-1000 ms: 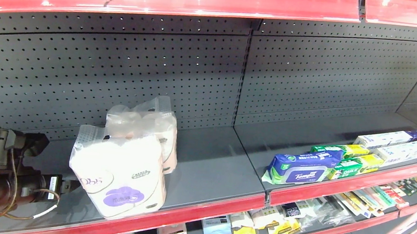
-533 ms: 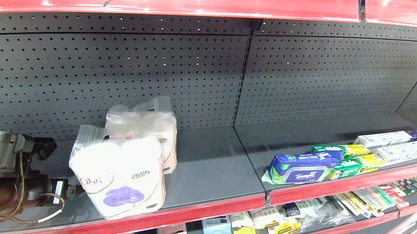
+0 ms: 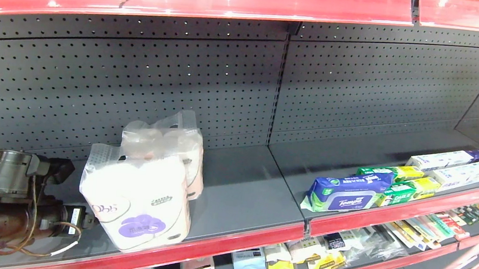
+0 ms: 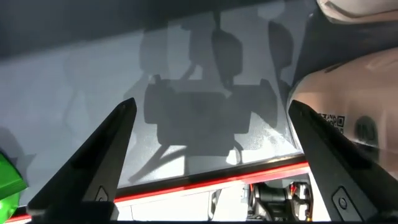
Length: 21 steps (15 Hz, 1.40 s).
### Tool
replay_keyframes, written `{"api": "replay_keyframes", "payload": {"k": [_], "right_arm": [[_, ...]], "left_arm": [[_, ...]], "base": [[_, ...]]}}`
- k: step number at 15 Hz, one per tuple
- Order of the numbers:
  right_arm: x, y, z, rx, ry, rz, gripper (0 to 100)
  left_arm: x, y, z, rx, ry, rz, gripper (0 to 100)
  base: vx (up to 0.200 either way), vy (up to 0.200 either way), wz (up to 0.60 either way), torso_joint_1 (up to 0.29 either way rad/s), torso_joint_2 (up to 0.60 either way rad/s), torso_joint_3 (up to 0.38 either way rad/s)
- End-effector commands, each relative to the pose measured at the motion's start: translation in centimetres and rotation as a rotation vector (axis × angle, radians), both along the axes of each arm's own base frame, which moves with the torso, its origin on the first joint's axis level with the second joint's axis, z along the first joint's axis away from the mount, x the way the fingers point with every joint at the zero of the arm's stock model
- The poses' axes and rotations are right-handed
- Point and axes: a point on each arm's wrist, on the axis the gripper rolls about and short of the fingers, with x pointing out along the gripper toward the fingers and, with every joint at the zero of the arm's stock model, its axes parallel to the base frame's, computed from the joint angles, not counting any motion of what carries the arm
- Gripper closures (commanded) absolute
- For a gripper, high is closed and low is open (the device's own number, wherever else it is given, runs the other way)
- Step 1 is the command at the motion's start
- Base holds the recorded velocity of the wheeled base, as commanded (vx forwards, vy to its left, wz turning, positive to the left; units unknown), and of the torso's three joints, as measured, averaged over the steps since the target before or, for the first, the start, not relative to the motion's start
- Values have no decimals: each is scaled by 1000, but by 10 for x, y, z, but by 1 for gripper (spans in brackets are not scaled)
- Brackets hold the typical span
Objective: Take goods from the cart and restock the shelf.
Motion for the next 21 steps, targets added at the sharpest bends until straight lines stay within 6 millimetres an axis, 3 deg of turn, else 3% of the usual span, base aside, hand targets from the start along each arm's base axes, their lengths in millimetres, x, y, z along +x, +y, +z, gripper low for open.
{"api": "replay_keyframes", "payload": {"k": [1,21], "right_arm": [[0,0,0,-1,1,0,0],[0,0,0,-1,1,0,0]], "left_arm": [[1,0,-1,-1,2,-1,0],[9,-17,-1,-3,0,-74,0]], "base": [[0,0,0,0,0,0],[0,0,0,0,0,0]]}}
